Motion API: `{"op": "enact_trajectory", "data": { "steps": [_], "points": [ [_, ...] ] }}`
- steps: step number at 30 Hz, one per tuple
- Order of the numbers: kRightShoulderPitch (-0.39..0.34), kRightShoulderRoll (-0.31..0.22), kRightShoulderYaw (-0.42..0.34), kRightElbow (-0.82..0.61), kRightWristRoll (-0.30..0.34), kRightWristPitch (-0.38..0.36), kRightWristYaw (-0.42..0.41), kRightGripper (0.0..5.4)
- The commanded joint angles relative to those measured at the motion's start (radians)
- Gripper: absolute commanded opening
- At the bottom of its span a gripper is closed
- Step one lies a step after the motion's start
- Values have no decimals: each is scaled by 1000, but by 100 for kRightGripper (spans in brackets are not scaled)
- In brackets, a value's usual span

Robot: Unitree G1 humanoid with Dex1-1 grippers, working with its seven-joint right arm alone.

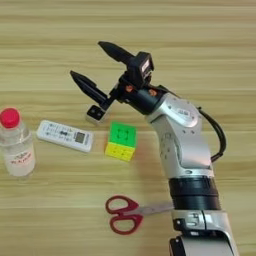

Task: Move the objects on the table

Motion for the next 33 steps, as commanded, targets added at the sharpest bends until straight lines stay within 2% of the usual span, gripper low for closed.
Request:
{"op": "enact_trajectory", "data": {
  "steps": [1,8,15,21,30,33],
  "points": [
    [-50,-42,6,-60,-41,-75,10,538],
    [-30,-64,50,-82,-51,-19,47,538],
    [-6,-101,109,-187,-70,19,92,538],
    [-17,-111,163,-253,-52,85,130,538],
    [-35,-107,221,-213,-86,92,175,538],
    [-50,-91,250,-180,-107,78,185,538]
  ]
}}
